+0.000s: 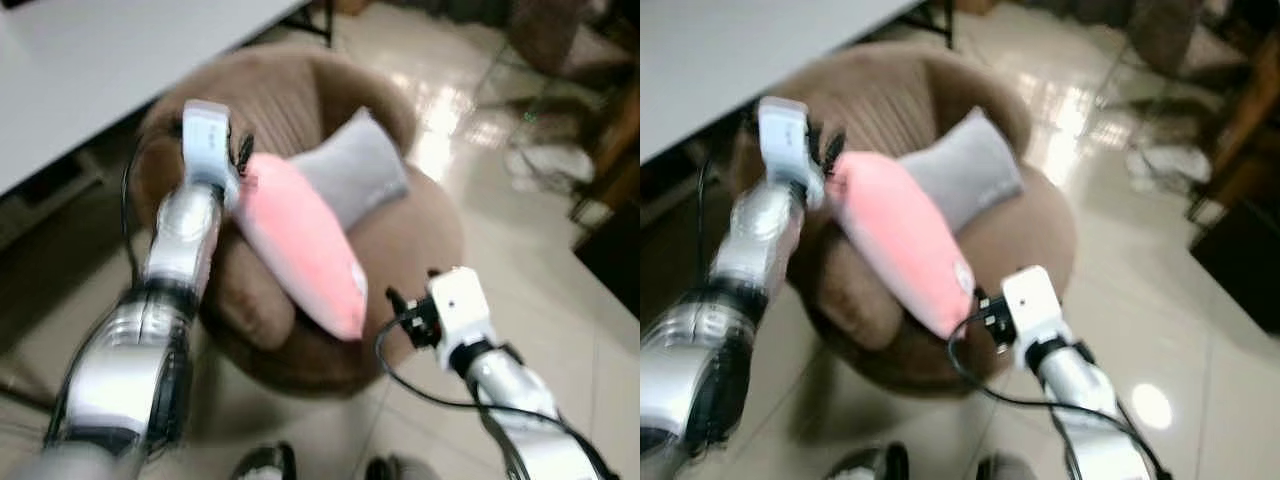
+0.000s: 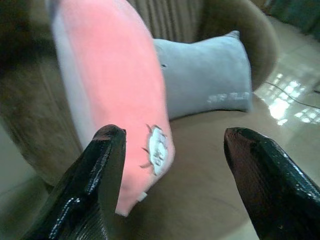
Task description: Move the pillow to the sofa from floor
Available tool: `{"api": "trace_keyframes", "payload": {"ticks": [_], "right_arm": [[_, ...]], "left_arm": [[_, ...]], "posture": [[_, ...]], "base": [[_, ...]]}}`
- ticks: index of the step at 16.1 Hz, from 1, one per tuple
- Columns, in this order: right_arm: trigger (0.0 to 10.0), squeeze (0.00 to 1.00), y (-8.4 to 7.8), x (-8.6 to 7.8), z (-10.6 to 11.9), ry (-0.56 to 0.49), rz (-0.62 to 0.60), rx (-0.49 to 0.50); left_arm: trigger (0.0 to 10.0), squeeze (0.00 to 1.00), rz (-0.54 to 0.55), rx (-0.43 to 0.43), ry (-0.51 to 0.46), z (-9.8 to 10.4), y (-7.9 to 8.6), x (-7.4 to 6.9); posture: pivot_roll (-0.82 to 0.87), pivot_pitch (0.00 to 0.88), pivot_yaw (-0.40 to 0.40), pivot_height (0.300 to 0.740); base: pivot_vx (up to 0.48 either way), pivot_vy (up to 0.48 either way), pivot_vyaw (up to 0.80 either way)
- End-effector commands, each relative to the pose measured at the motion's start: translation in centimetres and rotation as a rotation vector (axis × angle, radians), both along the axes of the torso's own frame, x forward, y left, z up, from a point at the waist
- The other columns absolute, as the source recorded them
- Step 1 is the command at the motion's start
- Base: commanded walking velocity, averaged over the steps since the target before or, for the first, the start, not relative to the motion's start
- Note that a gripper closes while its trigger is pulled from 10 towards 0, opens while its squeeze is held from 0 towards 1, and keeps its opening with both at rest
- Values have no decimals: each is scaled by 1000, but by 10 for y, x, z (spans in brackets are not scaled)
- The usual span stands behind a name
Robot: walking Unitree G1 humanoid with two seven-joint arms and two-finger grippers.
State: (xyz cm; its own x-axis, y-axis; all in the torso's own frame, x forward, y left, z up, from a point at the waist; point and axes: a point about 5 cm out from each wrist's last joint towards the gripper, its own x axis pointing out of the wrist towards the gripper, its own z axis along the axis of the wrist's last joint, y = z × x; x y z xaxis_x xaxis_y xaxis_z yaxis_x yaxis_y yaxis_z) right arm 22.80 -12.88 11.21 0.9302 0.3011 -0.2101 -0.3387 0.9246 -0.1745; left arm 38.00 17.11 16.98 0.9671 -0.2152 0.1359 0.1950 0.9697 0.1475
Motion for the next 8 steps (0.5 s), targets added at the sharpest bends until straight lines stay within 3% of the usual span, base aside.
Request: {"api": "trace_keyframes", "payload": {"ticks": [1,3,5,7,8], "right_arm": [[10000,0,-2,6,1,-14,-30,36],[10000,0,-5,15,2,-21,-71,79],[10000,0,-4,23,3,-31,-74,96],[10000,0,-2,27,4,-48,-72,92],[10000,0,-2,27,4,-44,-77,109]], "left_arm": [[10000,0,-54,34,5,-4,-5,-15],[10000,0,-89,-21,148,-23,-10,-41],[10000,0,-40,-30,192,-31,-15,-69],[10000,0,-3,-112,276,-38,-15,-82],[10000,0,15,-91,268,-40,-13,-89]], "posture": [[-88,69,17,740],[-63,71,-2,740],[-43,52,-9,740],[-44,46,-2,740],[-40,40,4,740]], "base": [[0,0,800],[0,0,800],[0,0,788],[0,0,794],[0,0,794]]}}
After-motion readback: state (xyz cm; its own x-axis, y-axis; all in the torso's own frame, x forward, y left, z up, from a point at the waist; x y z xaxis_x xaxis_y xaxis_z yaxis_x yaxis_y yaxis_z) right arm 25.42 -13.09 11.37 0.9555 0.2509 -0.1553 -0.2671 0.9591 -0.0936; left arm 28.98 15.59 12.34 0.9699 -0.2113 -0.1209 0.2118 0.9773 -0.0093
